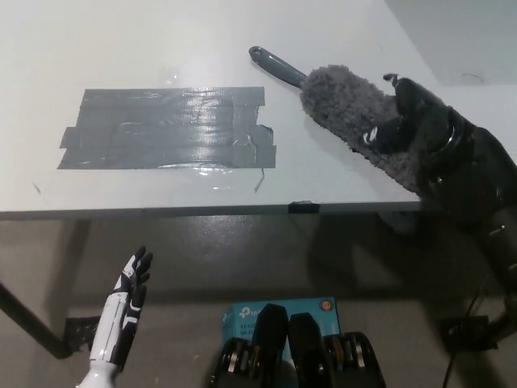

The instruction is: A grey duster is kept infront of the robot in the middle of the table and the robot extends its right arm to grab the duster, picks it up and hands it to a person

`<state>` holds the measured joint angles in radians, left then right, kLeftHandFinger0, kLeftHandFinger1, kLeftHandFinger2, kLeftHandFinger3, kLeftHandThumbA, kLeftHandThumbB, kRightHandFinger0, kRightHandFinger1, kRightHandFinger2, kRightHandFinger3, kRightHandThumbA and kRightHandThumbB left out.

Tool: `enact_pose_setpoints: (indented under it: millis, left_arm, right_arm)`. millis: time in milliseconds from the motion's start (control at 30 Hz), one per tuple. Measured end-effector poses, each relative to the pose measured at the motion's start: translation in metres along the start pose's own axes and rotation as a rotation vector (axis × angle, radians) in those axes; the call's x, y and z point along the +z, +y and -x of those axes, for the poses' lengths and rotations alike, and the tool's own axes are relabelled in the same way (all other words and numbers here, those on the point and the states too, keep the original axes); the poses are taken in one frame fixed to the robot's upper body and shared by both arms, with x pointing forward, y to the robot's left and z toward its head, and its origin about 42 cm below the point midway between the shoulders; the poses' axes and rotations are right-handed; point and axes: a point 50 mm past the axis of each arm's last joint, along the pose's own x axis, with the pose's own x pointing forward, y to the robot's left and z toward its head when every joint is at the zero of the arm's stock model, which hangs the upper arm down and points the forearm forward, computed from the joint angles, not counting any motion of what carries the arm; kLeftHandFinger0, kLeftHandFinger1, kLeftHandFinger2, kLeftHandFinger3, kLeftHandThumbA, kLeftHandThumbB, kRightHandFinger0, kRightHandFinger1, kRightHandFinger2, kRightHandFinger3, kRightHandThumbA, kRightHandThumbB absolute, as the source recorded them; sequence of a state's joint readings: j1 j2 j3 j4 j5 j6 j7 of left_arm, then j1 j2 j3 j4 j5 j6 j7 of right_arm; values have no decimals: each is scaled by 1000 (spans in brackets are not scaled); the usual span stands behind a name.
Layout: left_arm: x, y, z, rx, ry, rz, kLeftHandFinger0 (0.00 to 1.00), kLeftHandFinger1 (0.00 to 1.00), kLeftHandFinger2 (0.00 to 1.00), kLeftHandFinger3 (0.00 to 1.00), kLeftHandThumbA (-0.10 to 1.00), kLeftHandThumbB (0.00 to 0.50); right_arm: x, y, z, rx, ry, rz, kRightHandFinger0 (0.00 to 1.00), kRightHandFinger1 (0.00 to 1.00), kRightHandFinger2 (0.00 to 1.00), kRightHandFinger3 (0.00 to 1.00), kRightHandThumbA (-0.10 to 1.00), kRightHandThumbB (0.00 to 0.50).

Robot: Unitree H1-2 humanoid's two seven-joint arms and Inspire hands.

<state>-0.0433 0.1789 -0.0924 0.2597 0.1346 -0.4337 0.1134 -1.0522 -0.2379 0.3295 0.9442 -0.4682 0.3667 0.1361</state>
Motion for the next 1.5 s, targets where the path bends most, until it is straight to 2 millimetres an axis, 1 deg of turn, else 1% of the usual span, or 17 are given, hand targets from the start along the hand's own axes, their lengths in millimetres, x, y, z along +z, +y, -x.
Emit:
enact_pose_setpoints:
  millis: [433,500,567,600,633,667,700,733,767,833,867,967,1033,1133,1300,1400,1500]
  left_arm:
    - [2,1,-4,-1,-11,-6,1000,1000,1000,1000,1000,366]
    - [2,1,-5,0,-12,-6,1000,1000,1000,1000,1000,358]
    - [2,2,-5,0,-13,-7,1000,1000,1000,1000,1000,348]
    - [2,2,-6,0,-14,-7,1000,1000,1000,1000,1000,347]
    - [3,2,-6,1,-14,-7,1000,1000,1000,1000,1000,346]
    - [3,2,-6,1,-14,-7,1000,1000,1000,1000,1000,345]
    - [3,2,-6,1,-14,-7,1000,1000,1000,1000,1000,346]
    - [3,2,-6,1,-15,-7,1000,1000,1000,1000,1000,347]
    - [3,2,-6,1,-15,-7,1000,1000,1000,1000,1000,348]
    - [3,2,-7,2,-16,-7,1000,1000,1000,1000,1000,349]
    - [3,2,-7,2,-16,-7,1000,1000,1000,1000,1000,358]
    - [3,2,-8,3,-19,-8,1000,1000,1000,1000,1000,365]
    - [4,3,-10,5,-22,-8,1000,1000,1000,1000,1000,364]
    - [5,3,-11,6,-25,-8,1000,1000,1000,1000,1000,368]
    - [5,4,-12,8,-26,-8,1000,1000,1000,1000,1000,358]
    - [5,5,-12,11,-27,-7,1000,1000,1000,1000,1000,348]
    - [6,5,-13,12,-29,-7,1000,1000,1000,1000,1000,342]
  right_arm:
    - [-18,16,-6,57,46,40,1000,1000,1000,1000,1000,500]
    - [-20,18,-7,67,47,59,1000,1000,1000,1000,1000,409]
    - [-21,18,-8,77,44,61,1000,1000,1000,1000,789,371]
    - [-22,18,-8,85,43,56,508,587,730,1000,462,343]
    - [-22,17,-9,91,43,52,226,339,513,1000,250,334]
    - [-21,16,-9,96,44,46,98,242,419,1000,38,321]
    - [-21,16,-9,97,44,46,10,282,483,1000,-94,307]
    - [-20,13,-9,94,41,48,113,465,651,713,-100,303]
    - [-20,7,-9,91,34,52,98,444,607,543,-100,277]
    - [-22,1,-9,97,22,56,159,623,771,342,-100,257]
    - [-23,-2,-9,101,16,58,230,716,870,472,-100,220]
    - [-25,-8,-9,108,-4,62,260,706,860,689,-100,198]
    - [-24,-12,-8,122,-22,62,417,788,848,493,-100,209]
    - [-23,-14,-7,140,-46,55,401,785,835,247,-100,223]
    - [-28,-17,-2,164,-90,6,463,842,933,335,-100,249]
    - [-32,-19,3,183,-117,-19,566,813,833,397,-100,234]
    - [-34,-19,7,202,-143,-33,424,657,692,411,-100,224]
